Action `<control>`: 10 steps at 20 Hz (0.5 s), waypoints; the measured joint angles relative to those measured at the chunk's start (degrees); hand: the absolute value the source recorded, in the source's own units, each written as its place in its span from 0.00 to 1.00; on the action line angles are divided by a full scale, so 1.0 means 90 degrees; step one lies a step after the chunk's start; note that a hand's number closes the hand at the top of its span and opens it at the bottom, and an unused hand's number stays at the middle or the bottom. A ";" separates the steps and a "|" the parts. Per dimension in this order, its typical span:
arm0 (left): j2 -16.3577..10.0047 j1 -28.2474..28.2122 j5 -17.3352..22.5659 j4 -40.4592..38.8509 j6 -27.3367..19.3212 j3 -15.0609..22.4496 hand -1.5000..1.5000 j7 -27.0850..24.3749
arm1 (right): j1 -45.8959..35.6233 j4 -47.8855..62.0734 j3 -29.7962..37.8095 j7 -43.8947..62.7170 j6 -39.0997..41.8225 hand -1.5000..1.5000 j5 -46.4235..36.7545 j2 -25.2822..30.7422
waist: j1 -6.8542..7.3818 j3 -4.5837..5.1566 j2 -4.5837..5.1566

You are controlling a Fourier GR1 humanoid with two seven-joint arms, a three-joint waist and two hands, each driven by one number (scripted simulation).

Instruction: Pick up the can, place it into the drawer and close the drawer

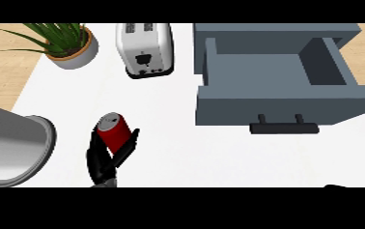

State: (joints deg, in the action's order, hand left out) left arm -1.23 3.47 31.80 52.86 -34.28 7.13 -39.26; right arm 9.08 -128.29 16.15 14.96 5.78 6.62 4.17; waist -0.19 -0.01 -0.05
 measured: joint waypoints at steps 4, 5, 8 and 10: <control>0.0024 0.0386 -0.0055 -0.0320 0.0377 -0.0143 1.00 -0.0039 | -0.0155 -0.0074 0.0045 0.0177 -0.0049 0.00 -0.0005 0.0053 | -0.0001 -0.0001 0.0002; 0.0032 0.0450 -0.0089 -0.0348 0.0416 -0.0175 1.00 -0.0039 | -0.0108 -0.0039 0.0050 0.0070 -0.0008 0.00 -0.0013 0.0020 | -0.0002 0.0002 0.0002; -0.0004 0.0573 -0.0168 -0.0441 0.0611 -0.0296 1.00 -0.0087 | -0.0040 -0.0081 0.0181 0.0075 0.0090 0.00 0.0085 0.0065 | -0.0003 0.0001 0.0004; -0.0013 0.0647 -0.0205 -0.0534 0.0711 -0.0325 1.00 -0.0177 | -0.0073 -0.0042 0.0130 0.0017 0.0064 0.00 -0.0009 0.0005 | -0.0003 0.0003 0.0003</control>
State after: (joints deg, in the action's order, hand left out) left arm -1.35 9.29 29.95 48.06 -27.88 4.21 -40.86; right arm 8.42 -128.67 17.32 15.11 6.37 6.54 4.21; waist -0.21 0.01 -0.02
